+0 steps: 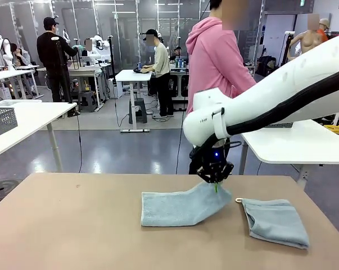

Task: Fold the towels and place them in the basket.
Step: When a person lays out a Towel with hook on the table, fold it in half twice.

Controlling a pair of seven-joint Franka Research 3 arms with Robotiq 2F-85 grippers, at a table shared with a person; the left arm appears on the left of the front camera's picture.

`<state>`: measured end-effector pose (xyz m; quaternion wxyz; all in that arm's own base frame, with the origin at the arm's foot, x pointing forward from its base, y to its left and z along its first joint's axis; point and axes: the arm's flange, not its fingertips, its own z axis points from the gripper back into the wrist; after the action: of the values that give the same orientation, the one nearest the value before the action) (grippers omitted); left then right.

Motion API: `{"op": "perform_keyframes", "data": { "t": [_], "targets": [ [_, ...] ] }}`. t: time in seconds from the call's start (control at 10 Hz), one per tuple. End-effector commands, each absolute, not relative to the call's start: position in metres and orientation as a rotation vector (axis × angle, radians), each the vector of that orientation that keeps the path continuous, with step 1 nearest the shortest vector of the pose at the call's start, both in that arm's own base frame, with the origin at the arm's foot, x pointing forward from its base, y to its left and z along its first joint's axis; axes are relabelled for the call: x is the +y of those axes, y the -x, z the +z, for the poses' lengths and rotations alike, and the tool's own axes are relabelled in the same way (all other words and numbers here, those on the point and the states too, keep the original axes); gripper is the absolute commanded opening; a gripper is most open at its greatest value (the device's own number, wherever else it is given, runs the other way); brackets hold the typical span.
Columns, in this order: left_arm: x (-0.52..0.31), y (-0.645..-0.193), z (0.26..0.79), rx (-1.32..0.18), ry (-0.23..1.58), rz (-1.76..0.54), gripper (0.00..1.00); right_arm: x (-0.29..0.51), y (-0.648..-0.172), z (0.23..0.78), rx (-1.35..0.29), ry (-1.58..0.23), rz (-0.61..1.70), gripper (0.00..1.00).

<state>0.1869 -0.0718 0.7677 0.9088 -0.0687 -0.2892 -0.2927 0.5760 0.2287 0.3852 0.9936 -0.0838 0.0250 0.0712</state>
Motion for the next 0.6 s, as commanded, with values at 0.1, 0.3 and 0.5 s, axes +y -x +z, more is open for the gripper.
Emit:
{"op": "perform_keyframes", "data": {
  "t": [0.1, 0.3, 0.5],
  "targets": [
    [-0.073, -0.188, 0.767, -0.605, 0.145, -0.609, 1.0, 0.29, -0.555, 0.405, -0.012, 0.254, 0.201, 0.0],
    [-0.073, -0.188, 0.767, -0.605, 0.145, -0.609, 1.0, 0.331, -0.552, 0.406, -0.01, 0.239, 0.272, 0.0],
    [-0.073, -0.188, 0.767, -0.605, 0.145, -0.609, 1.0, 0.367, -0.559, 0.395, 0.049, 0.158, 0.311, 0.0]
  ]
}}
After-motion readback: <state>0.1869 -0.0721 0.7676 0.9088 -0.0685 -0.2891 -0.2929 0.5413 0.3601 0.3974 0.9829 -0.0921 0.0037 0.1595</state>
